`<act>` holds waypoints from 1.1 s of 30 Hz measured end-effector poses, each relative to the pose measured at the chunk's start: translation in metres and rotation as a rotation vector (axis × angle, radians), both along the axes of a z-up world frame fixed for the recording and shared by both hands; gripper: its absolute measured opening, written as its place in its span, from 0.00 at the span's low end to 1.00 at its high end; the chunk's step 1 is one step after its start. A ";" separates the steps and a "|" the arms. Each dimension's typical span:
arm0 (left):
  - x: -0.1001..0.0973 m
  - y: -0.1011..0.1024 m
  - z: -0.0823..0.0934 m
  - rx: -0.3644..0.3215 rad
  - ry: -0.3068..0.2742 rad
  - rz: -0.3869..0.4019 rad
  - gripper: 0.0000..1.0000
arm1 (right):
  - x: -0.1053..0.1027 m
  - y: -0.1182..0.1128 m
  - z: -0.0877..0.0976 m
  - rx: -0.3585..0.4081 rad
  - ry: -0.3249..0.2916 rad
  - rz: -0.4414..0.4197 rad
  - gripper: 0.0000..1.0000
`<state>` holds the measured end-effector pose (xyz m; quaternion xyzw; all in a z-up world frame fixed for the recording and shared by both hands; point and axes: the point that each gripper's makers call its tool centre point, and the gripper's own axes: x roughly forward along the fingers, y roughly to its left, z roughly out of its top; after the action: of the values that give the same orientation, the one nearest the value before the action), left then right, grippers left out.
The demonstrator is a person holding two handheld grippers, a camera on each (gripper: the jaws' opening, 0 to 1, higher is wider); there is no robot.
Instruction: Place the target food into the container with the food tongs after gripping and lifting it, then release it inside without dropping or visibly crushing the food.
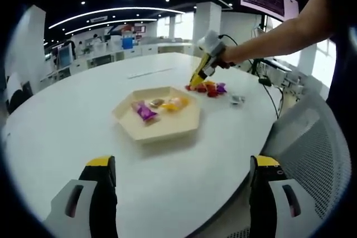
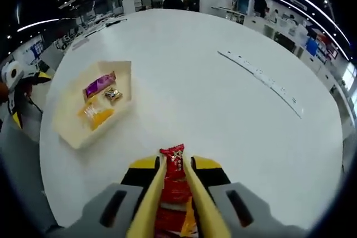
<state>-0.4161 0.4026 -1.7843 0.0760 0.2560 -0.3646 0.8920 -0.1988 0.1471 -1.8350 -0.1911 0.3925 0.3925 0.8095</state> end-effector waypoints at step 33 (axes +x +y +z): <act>0.001 -0.001 0.002 -0.023 0.006 0.007 1.00 | 0.003 -0.012 0.039 0.002 -0.001 -0.046 0.21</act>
<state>-0.4155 0.4012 -1.7818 0.0636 0.2547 -0.3649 0.8933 -0.1963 0.1352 -1.7956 -0.1815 0.3963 0.3738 0.8187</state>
